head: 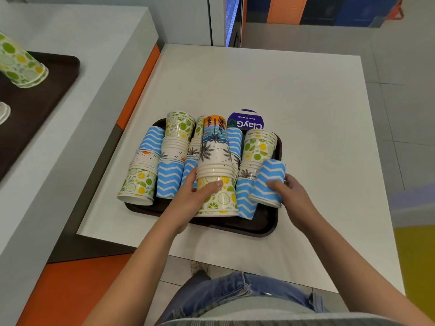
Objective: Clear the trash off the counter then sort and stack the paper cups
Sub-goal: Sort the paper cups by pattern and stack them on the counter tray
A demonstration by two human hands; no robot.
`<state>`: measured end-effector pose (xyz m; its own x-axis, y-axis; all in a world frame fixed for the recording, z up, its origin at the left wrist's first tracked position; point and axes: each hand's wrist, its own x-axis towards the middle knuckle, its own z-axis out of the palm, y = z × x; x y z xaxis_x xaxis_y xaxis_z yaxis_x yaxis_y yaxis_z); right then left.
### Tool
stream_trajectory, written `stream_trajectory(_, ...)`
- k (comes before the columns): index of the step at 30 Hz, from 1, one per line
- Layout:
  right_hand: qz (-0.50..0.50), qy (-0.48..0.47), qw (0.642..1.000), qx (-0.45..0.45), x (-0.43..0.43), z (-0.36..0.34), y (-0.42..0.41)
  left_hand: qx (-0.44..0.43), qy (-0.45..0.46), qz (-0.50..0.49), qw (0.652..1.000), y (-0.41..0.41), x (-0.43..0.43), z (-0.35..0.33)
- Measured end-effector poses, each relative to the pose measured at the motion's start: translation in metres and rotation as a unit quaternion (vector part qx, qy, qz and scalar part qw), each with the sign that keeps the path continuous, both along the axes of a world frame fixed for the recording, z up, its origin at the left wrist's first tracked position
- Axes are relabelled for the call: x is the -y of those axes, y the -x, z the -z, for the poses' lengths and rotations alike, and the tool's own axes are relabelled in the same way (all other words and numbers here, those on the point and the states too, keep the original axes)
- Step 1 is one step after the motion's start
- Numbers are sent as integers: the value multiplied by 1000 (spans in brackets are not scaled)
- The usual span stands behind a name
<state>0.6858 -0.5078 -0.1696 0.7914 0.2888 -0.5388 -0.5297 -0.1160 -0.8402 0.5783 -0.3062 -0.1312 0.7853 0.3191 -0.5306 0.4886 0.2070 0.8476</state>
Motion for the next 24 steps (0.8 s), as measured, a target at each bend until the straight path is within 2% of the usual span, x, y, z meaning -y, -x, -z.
stream_trajectory(7, -2, -9, 1000, 6, -7, -3, -22, 23, -1, -15, 1000, -10, 2, 2)
stream_trajectory(11, -19, 6, 999, 41, -3, -4, -25, 33, 0, -13, 999, -15, 4, 2)
stream_trajectory(18, -63, 69, 992, 86, 23, 4, -11, 39, -8, -6, 999, -11, 1, 2)
stream_trajectory(21, -48, 98, 986, 127, 27, 4, -7, 45, -7, -15, 999, -11, -2, -1)
stream_trajectory(24, -50, 57, 993, 87, 25, 5, -15, 48, 12, -26, 998, -16, -5, -4)
